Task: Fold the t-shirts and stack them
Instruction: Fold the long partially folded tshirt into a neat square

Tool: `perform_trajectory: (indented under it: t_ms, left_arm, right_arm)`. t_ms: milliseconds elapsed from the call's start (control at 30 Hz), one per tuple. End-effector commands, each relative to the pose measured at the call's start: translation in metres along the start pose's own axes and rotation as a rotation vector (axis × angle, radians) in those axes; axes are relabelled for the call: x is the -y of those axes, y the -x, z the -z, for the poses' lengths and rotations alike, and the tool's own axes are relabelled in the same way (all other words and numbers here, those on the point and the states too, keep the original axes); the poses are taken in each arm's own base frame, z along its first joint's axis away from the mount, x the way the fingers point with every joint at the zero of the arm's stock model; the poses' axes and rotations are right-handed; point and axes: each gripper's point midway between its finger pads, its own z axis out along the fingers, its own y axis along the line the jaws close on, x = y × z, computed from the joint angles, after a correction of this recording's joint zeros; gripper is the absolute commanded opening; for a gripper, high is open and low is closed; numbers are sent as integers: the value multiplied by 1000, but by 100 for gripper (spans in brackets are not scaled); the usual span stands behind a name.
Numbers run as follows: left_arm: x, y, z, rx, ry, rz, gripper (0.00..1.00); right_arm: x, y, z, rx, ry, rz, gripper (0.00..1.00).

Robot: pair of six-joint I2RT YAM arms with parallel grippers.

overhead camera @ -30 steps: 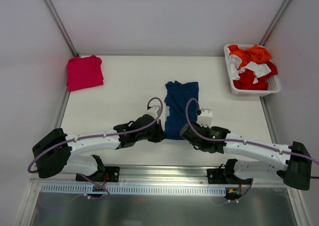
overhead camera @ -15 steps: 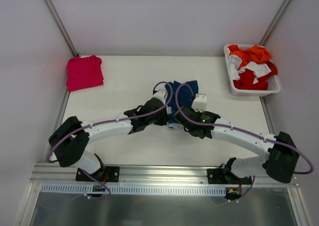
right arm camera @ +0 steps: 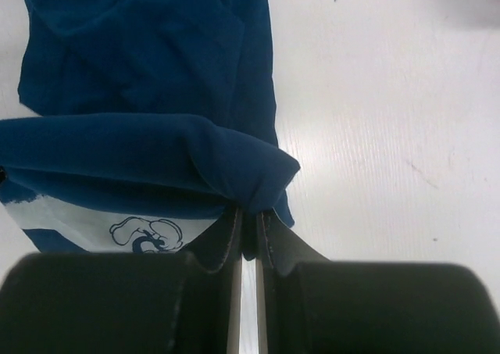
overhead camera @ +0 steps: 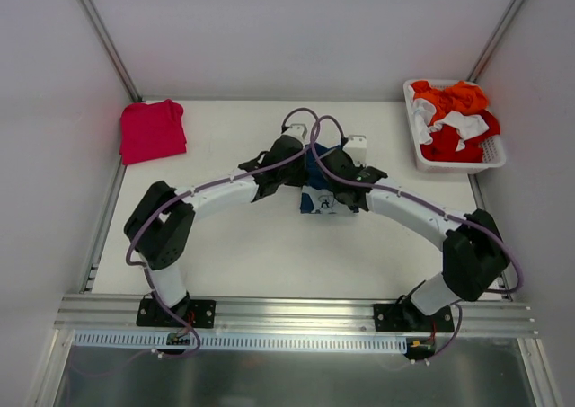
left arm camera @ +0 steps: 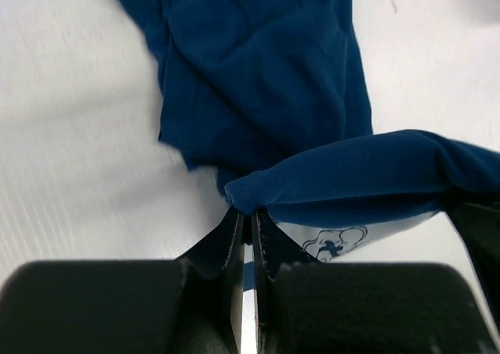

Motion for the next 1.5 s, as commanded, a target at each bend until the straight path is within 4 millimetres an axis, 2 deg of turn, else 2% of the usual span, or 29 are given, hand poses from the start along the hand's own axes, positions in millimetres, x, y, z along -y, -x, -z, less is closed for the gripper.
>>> perform_trajectory:
  t_ms: [0, 33, 67, 100, 133, 200, 233, 300, 400, 500, 633, 700, 733, 767, 800, 867, 900, 933, 1000, 1033, 1067, 1133, 1200, 1233, 1267, 1367, 1400, 1433, 1467]
  left_arm:
    - [-2, 33, -11, 31, 0, -30, 0]
    - [-1, 33, -18, 9, -2, -36, 0]
    - [-4, 38, -22, 10, 2, -32, 0]
    - [-9, 31, -33, -18, 15, -34, 0]
    - [-5, 42, -36, -6, 2, -35, 0]
    - [-12, 40, -50, -28, 17, -32, 0]
    - [-10, 49, -52, -19, 13, -32, 0]
    - [-17, 48, -62, -37, 29, -29, 0]
    - [-17, 58, -71, -30, 33, -32, 0]
    - [-23, 61, -80, -35, 41, -25, 0]
    - [-30, 60, -89, -44, 56, -23, 0]
    - [-32, 60, -92, -44, 63, -22, 0]
    - [-32, 60, -92, -44, 66, -21, 0]
    - [-35, 60, -93, -40, 83, -20, 0]
    - [-37, 62, -92, -34, 97, -12, 0]
    - [-47, 64, -86, -18, 158, -2, 21]
    - [-48, 72, -80, 6, 169, 3, 48]
    - [-51, 70, -80, 7, 184, -1, 67]
    - [-49, 81, -68, 40, 195, -17, 94]
    - [-43, 90, -60, 63, 185, -25, 99]
    - [-39, 98, -54, 83, 180, -40, 99]
    - [-30, 115, -41, 127, 165, -49, 99]
    - [-22, 127, -30, 159, 151, -53, 99]
    - [-15, 136, -20, 185, 138, -53, 99]
    - [-11, 137, -15, 190, 129, -60, 99]
    - [-1, 138, 2, 203, 102, -70, 99]
    - [5, 133, 5, 195, 86, -75, 99]
    - [5, 124, 10, 179, 80, -76, 99]
    - [5, 118, 12, 174, 85, -74, 99]
  right_arm:
    - [-5, 25, -17, 17, 0, 25, 1]
    - [-4, 35, -22, 24, -5, 22, 0]
    - [-8, 34, -31, 9, -7, 31, 1]
    - [-9, 36, -35, 4, -8, 32, 1]
    - [-9, 45, -39, 6, -6, 26, 1]
    - [-13, 44, -53, -12, -5, 34, 1]
    - [-14, 52, -57, -8, -1, 26, 1]
    - [-18, 49, -71, -39, 2, 34, 0]
    - [-19, 60, -83, -44, 7, 21, 1]
    - [-20, 64, -101, -62, 0, 25, 1]
    - [-22, 72, -114, -61, -5, 33, 1]
    - [-23, 74, -123, -68, -8, 36, 14]
    - [-23, 75, -125, -69, -9, 37, 49]
    - [-23, 79, -127, -62, -14, 32, 65]
    - [-21, 80, -129, -58, -25, 27, 72]
    - [-18, 85, -131, -49, -40, 26, 78]
    - [-16, 91, -129, -32, -44, 19, 86]
    - [-15, 95, -128, -25, -44, 15, 87]
    - [-13, 110, -119, 5, -35, 16, 87]
    - [-11, 121, -109, 32, -25, 4, 98]
    - [-9, 127, -102, 48, -20, -1, 100]
    - [-3, 138, -90, 83, -11, -2, 100]
    - [5, 157, -65, 145, 9, -28, 99]
    - [8, 155, -60, 149, 11, -18, 97]
    - [13, 165, -42, 185, 31, -37, 95]
    - [17, 159, -23, 193, 75, -8, 84]
    - [20, 161, -7, 207, 110, -17, 67]
    - [21, 149, -6, 184, 120, -15, 50]
    - [20, 144, -1, 176, 138, -15, 27]
